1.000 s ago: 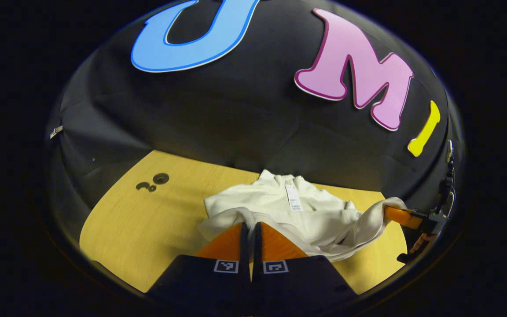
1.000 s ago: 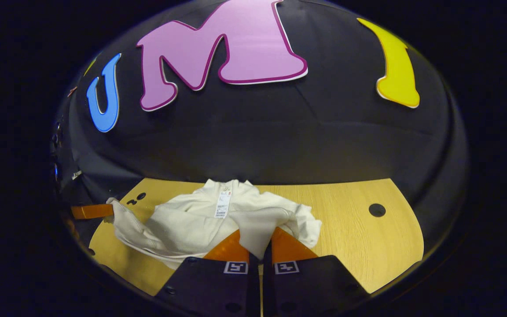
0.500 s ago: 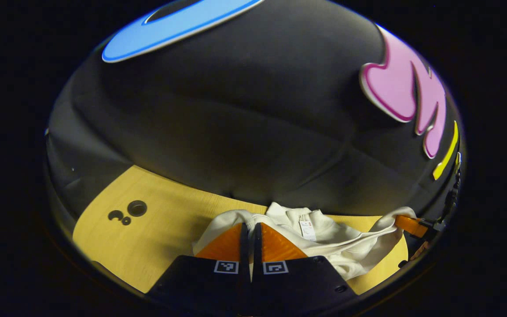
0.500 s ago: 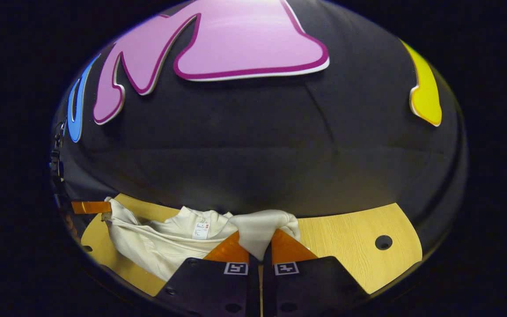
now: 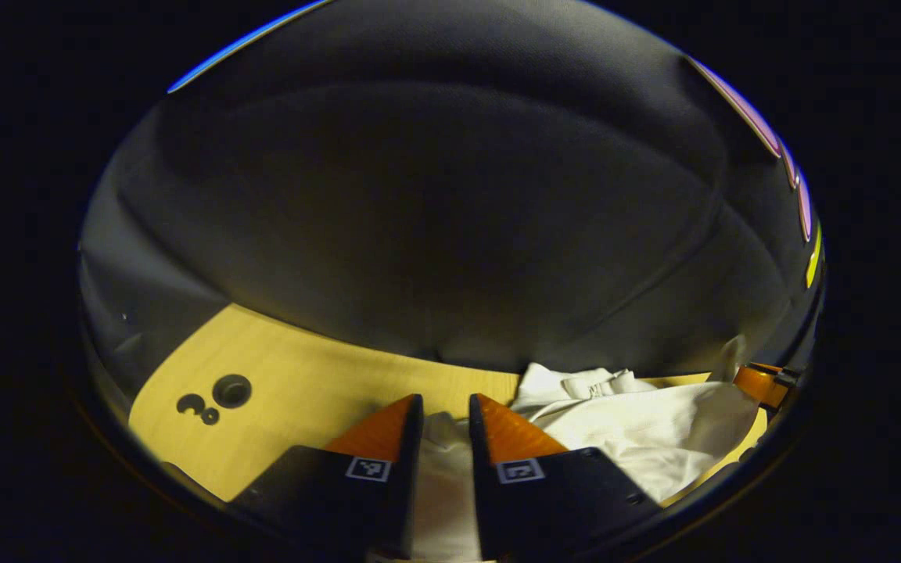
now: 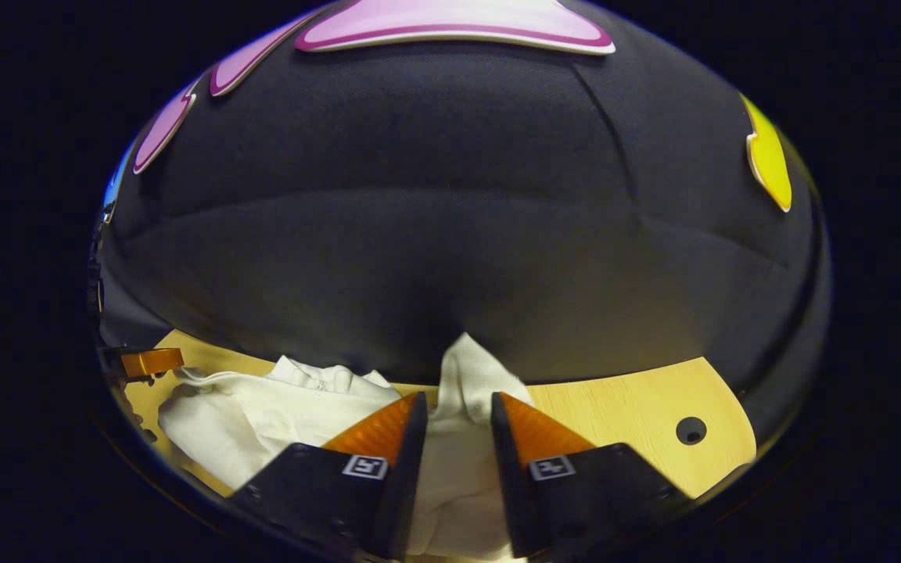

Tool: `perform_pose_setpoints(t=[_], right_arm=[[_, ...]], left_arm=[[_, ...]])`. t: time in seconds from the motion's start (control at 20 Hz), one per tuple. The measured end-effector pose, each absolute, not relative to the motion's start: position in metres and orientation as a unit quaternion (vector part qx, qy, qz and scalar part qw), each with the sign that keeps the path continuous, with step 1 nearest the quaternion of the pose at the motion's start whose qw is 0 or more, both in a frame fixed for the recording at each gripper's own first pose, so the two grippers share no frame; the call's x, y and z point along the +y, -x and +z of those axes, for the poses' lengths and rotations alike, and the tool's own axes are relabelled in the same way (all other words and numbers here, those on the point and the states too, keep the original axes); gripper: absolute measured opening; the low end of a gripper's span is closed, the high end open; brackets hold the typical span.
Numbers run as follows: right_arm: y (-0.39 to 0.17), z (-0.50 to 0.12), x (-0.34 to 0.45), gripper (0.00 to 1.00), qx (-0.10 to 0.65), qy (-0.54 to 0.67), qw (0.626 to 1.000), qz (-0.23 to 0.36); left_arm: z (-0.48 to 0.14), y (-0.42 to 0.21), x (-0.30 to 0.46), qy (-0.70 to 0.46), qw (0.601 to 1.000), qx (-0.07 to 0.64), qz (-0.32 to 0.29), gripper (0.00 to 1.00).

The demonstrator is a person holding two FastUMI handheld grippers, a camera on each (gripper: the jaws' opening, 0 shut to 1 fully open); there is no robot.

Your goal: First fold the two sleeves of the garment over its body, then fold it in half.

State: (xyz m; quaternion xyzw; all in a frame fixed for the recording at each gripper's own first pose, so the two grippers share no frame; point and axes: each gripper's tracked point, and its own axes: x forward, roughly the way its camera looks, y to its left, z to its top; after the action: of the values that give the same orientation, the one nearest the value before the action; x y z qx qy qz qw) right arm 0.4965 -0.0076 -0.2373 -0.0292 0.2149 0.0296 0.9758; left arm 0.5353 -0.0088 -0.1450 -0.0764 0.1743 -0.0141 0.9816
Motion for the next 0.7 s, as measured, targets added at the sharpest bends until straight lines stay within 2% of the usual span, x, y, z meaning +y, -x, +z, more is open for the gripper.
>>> perform_pose_setpoints(t=[0.05,0.1,0.15,0.2,0.45,0.7], right_arm=[[-0.489,-0.228,-0.008,0.53,0.204,0.021,0.978,0.026],[-0.48,-0.222,-0.006,0.77,0.197,0.015,0.98,0.023],[-0.473,-0.216,-0.005,0.97,0.192,0.009,0.981,0.023],[-0.462,-0.208,-0.002,1.0,0.19,0.008,0.981,0.023],[-0.403,-0.153,0.01,1.0,0.16,0.028,0.987,0.018],[-0.316,-0.092,0.026,0.99,0.119,0.032,0.992,0.023]], left_arm=[[-0.136,-0.53,-0.007,0.071,0.984,0.164,-0.015,0.56],[-0.13,-0.522,-0.005,0.065,0.985,0.157,-0.018,0.71],[-0.122,-0.512,-0.004,0.055,0.987,0.151,-0.017,0.85],[-0.117,-0.5,-0.001,0.042,0.988,0.147,-0.017,1.0],[-0.071,-0.423,-0.002,-0.01,0.994,0.104,-0.033,0.99],[-0.018,-0.326,-0.007,-0.015,0.996,0.047,-0.075,0.99]])
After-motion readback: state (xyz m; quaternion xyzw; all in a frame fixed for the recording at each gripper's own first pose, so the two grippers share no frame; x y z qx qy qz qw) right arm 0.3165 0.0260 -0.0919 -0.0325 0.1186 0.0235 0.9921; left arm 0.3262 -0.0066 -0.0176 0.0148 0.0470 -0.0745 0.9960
